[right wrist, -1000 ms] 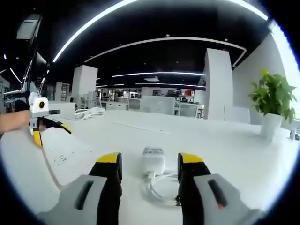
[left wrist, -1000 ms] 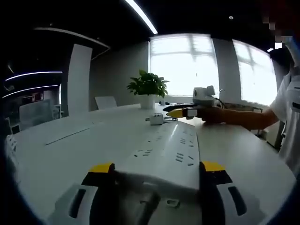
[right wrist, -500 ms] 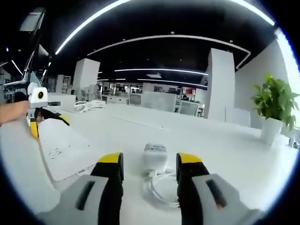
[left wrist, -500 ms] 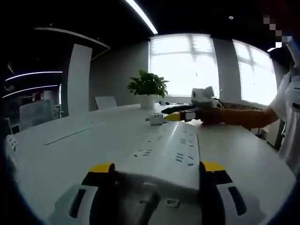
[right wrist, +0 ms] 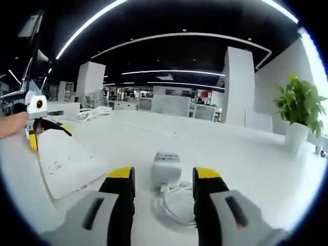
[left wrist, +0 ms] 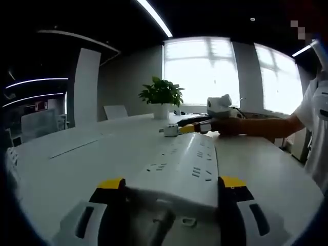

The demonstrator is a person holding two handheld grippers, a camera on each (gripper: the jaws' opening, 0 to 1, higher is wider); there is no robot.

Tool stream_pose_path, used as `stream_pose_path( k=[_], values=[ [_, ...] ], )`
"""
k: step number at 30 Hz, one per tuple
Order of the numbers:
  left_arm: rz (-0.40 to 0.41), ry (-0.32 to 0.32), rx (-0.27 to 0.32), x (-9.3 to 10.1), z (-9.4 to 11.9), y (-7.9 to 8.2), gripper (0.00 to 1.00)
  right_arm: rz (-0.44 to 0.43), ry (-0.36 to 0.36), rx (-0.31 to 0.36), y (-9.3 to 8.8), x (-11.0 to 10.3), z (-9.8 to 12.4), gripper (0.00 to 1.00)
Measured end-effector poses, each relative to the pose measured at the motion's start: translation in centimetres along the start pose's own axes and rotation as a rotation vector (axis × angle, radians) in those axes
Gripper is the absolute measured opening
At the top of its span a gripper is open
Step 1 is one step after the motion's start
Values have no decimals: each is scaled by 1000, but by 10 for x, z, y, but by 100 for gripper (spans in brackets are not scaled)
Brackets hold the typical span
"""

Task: Straighten the power strip on the desk, plug the charger into it

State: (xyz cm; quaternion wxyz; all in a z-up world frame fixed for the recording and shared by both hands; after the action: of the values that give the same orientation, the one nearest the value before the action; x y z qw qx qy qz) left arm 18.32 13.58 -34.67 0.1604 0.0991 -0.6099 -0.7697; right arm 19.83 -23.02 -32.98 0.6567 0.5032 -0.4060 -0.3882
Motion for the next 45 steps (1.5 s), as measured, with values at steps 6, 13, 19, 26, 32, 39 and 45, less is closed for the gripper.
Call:
stream_pose_path(
  k=[6,13,19,26,32,39,45],
  values=[
    [0,-1,0,-1,0,0,74,-8,1,-13,-1,1,-2,44],
    [1,0,0,-1,0,1,74,44,4,-42,-3,-4,-5,44],
    [2,2,-1,-2,0,1,74,41,-10,-45,-2,-2,-11,44],
    [2,3,-1,-3,0,1,74,50,-26,-50,-2,-1,-12,44],
    [2,4,-2,-3,0,2,74,25,-61,-64,-2,1,-16,44],
    [2,4,-1,-3,0,2,74,33,-71,-65,-3,1,-17,44],
    [2,4,-1,-3,0,1,74,23,-96,-72,-3,3,-20,43]
  ],
)
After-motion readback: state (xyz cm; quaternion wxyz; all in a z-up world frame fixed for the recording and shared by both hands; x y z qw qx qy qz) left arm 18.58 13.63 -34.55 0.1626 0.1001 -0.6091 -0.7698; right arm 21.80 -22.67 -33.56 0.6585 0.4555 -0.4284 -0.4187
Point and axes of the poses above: the point that each gripper's makers call its tool centre point, and the gripper's own axes: z roughly backward along the fingers, x roughly to its right, y roughly out of its top, the point moved 10 cm from there along z, roughly backward along the fingers, and after that the axes turned 1 degree about -z, right-handed, at the moved point
